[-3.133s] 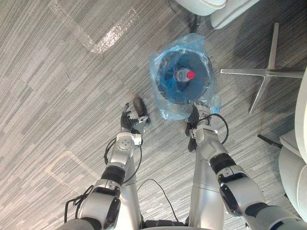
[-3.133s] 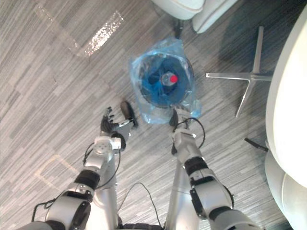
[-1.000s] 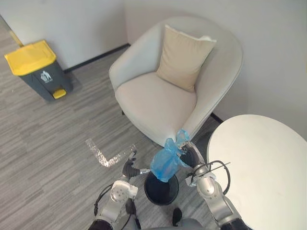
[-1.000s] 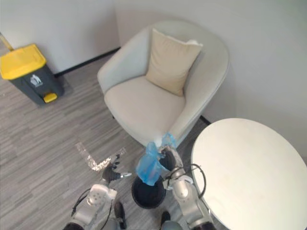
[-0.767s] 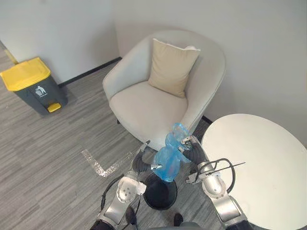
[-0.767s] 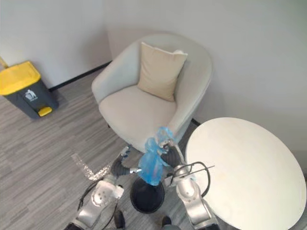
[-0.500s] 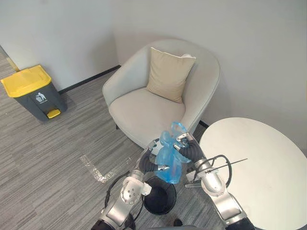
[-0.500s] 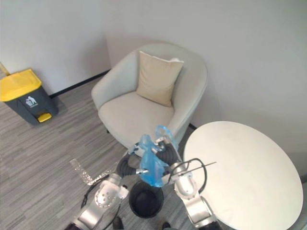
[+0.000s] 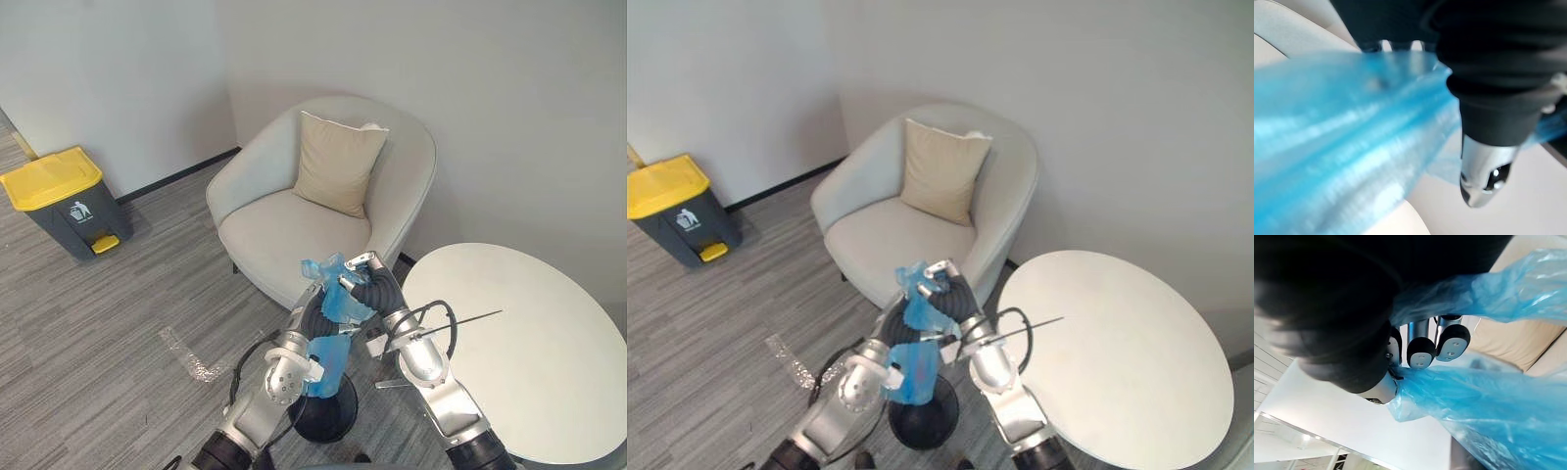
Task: Gather rubbish on tea table into small bin, then transfer packed bag to large trash can.
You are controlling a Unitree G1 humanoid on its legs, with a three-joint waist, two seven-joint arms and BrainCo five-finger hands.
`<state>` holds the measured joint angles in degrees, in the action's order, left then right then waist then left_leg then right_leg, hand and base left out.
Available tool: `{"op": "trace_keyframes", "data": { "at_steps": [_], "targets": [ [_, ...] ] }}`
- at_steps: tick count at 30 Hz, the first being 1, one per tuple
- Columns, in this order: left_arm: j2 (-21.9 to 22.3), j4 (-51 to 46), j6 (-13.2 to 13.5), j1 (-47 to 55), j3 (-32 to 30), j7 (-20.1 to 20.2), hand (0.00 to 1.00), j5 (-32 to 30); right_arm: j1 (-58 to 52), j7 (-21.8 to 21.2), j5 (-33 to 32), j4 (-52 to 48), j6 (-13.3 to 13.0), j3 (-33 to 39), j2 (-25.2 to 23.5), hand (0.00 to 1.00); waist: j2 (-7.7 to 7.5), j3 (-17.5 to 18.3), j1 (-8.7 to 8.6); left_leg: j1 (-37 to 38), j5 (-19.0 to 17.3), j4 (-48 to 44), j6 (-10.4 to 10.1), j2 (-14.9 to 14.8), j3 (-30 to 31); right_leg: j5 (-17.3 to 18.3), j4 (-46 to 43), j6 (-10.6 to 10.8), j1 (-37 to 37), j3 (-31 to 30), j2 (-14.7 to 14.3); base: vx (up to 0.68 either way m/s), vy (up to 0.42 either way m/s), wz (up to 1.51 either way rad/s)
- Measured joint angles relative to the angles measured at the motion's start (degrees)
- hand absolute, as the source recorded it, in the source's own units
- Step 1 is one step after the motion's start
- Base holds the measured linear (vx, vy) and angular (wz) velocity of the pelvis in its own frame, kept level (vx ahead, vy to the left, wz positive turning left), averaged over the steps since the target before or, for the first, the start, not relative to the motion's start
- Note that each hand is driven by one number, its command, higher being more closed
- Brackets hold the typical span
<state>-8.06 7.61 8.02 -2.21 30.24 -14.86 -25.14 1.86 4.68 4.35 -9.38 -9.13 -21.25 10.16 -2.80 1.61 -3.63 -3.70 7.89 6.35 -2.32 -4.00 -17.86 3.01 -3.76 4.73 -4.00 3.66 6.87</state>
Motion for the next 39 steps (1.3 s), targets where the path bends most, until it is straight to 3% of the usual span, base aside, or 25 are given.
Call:
{"op": "trace_keyframes", "data": {
  "at_steps": [9,16,27,28,39],
  "targets": [
    [0.48,0.34,-1.09,-0.16,0.39,-0.33,0.00,-0.71,1.60,0.22,-2.95,0.00,0.01,-2.16,-1.99,1.00,-0.32,1.15,0.00,0.02,0.08,0.00,0.11,0.04,-0.39,-0.20,0.07,-0.10,-0.22,-0.86,0.00,0.01,0.004,-0.02],
    [1.03,1.70,-1.81,-0.59,0.06,-3.91,0.00,-1.84,2.80,0.15,-8.62,0.00,0.05,-4.60,-3.57,1.00,-1.13,1.92,0.10,0.04,0.18,0.00,0.11,-0.01,-0.48,-0.48,0.07,0.06,-0.26,-1.01,-0.05,0.00,0.000,0.00],
    [2.05,4.27,-2.14,-4.14,-0.06,-6.19,0.00,-1.76,6.34,0.03,-16.12,-0.01,0.19,-7.50,-3.59,1.00,-1.50,2.22,0.22,0.44,0.23,0.02,0.18,-0.11,-1.19,-0.64,-0.07,-0.27,-0.30,-1.67,-0.14,0.00,0.003,-0.02],
    [2.05,4.33,-2.12,-4.14,-0.06,-6.24,1.00,-1.75,6.45,0.04,-16.43,-0.01,0.25,-7.76,-3.58,1.00,-1.50,2.22,0.23,0.52,0.22,0.02,0.17,-0.14,-1.36,-0.67,-0.07,-0.30,-0.30,-1.74,-0.17,0.02,-0.003,-0.09],
    [2.14,9.10,-0.93,-7.06,0.12,-7.42,1.00,-0.50,6.52,0.19,-20.86,-0.01,0.91,-8.35,-2.62,1.00,-1.59,2.30,0.19,0.43,-0.11,0.02,-1.16,-1.59,-1.49,-0.88,0.37,-1.16,-0.31,-2.11,-1.43,0.01,-0.002,-0.01]
  ]
}}
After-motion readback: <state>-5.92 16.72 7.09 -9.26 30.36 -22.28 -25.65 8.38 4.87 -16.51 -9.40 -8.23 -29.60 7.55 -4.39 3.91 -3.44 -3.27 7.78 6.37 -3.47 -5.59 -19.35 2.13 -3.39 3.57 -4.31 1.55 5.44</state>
